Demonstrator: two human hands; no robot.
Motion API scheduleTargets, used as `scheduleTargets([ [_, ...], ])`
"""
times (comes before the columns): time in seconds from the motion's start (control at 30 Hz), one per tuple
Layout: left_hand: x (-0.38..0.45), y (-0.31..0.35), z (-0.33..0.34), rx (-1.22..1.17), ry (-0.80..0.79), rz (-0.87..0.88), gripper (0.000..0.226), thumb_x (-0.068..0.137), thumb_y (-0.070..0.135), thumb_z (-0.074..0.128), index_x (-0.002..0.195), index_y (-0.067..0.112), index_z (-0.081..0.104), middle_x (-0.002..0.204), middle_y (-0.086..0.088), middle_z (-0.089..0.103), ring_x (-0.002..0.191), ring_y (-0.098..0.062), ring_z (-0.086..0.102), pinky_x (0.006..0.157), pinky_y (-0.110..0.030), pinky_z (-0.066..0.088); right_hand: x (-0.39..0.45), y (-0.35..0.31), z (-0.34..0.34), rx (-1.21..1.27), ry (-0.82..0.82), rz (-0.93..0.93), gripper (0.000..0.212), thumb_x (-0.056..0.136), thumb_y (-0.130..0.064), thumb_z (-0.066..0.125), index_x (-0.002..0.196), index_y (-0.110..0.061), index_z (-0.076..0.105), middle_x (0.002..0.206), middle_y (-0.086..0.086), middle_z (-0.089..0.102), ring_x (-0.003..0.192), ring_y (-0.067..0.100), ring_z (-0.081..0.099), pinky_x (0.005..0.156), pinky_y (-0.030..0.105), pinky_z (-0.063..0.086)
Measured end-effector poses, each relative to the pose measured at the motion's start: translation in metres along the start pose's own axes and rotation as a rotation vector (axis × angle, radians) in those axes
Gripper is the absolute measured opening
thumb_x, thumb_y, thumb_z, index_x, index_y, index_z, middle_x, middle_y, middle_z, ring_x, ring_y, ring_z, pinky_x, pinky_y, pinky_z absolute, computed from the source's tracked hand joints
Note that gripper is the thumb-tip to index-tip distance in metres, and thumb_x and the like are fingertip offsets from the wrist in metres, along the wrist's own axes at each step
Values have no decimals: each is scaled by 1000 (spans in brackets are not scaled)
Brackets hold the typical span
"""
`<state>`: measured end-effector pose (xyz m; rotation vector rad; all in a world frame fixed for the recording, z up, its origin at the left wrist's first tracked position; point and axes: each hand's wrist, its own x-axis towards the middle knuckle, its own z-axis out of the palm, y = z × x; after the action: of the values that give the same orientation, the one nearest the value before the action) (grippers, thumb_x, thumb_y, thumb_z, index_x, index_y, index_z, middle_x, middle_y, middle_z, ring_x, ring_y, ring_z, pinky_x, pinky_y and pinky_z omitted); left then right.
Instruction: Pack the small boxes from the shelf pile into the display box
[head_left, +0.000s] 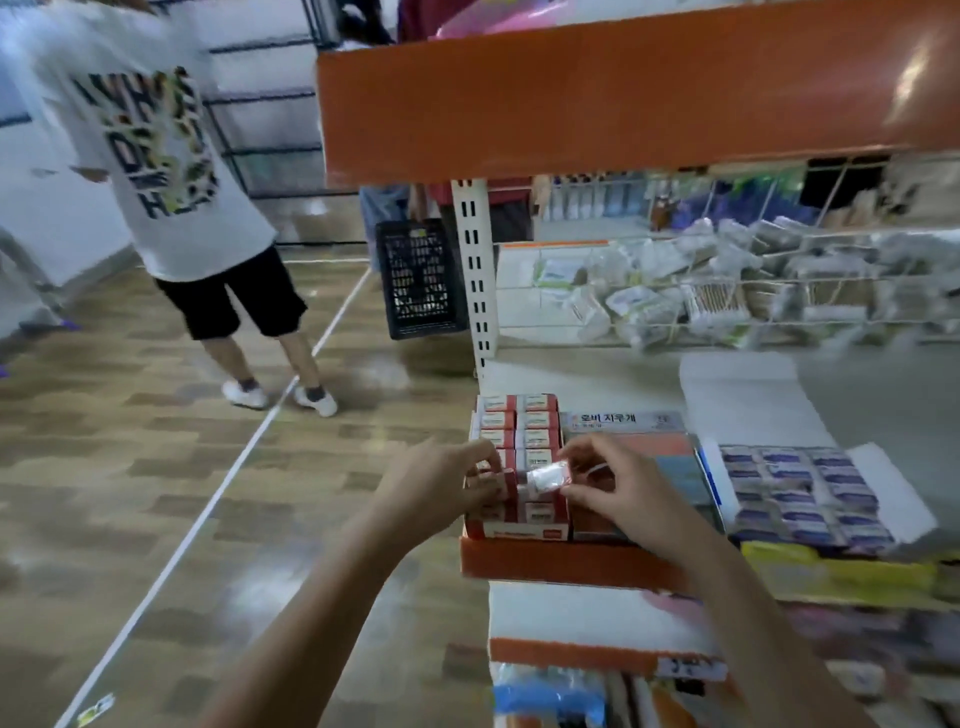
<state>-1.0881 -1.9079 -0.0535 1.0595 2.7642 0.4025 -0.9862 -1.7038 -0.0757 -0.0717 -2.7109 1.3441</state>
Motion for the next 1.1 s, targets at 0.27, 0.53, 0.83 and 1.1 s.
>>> scheduleTargets([
  [0.27,-7,-4,15,48,246,97,29,89,38,57,116,30,63,112,7,58,106,-11,44,73,-27,47,-1,-5,18,-249,80,18,27,84,-31,66,110,-28,58,107,-16,46,101,-3,41,79,3,30],
  [0.53,-17,-8,13,72,223,123,30,87,48,53,109,30,63,116,11,58,112,-9,44,72,-23,48,-2,-6,26,-321,107,38,18,85,-28,65,101,-28,56,104,-14,45,102,-1,39,81,6,28],
  [0.83,-14,-7,8,136,153,144,35,89,51,49,118,33,57,124,13,54,116,-6,41,70,-16,37,-1,-12,26,-346,64,58,21,87,-33,63,106,-31,54,107,-17,40,106,-2,38,86,9,35],
  [1.1,48,66,-9,126,142,397,35,88,49,50,118,31,57,117,6,56,107,-15,47,77,-29,41,-9,-9,-42,-498,163,59,30,89,-26,59,118,-19,57,121,-2,53,118,13,42,98,25,32],
])
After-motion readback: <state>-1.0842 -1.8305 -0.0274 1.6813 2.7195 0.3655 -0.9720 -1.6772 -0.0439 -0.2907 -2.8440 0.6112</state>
